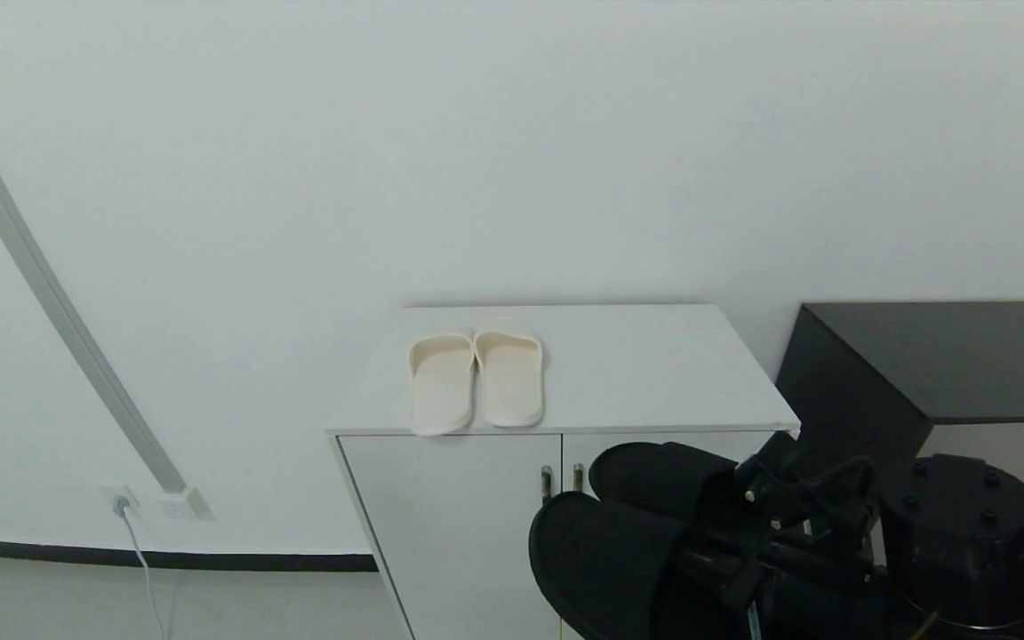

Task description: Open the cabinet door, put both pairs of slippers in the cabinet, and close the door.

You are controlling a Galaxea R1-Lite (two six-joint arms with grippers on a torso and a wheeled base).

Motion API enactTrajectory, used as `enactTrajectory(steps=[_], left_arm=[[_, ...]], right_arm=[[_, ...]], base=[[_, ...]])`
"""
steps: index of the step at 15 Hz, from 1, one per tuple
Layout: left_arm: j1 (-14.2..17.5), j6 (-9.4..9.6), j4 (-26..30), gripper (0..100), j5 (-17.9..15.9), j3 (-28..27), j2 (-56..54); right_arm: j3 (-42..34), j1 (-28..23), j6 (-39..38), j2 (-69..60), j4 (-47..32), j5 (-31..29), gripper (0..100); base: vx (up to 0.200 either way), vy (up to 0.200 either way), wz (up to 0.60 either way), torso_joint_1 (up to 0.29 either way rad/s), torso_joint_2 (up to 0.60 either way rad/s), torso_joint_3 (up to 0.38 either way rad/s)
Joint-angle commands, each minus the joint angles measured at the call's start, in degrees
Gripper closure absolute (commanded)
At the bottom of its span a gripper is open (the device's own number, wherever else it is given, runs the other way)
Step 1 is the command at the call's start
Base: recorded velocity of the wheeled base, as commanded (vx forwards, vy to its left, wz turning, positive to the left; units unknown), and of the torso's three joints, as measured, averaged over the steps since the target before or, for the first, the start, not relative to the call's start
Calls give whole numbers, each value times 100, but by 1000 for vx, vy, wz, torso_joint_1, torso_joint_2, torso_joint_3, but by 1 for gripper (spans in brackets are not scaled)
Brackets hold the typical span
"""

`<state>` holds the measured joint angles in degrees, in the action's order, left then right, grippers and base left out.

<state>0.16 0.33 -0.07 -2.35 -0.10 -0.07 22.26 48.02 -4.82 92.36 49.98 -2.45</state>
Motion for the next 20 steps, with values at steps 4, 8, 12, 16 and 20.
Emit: enactTrajectory(steps=[4,8,12,16,20], left_arm=[[2,2,-1,0,-2,1,7],[2,-7,-1,0,-2,1,7],[2,-7,-1,0,-2,1,7],[2,-7,-1,0,-2,1,7],[2,-7,-1,0,-2,1,7]], right_arm=[[-11,15,-2,37,3,-1,100],[-64,41,33,37,3,-1,100],[-108,50,42,46,3,-1,100],[-117,50,33,54,3,-1,100],[-134,50,42,54,3,-1,100]], base=[[0,0,0,-183,417,237],[0,0,0,-226,543,309],[0,0,0,-216,550,319],[0,0,0,-194,513,317],[0,0,0,-170,492,322]])
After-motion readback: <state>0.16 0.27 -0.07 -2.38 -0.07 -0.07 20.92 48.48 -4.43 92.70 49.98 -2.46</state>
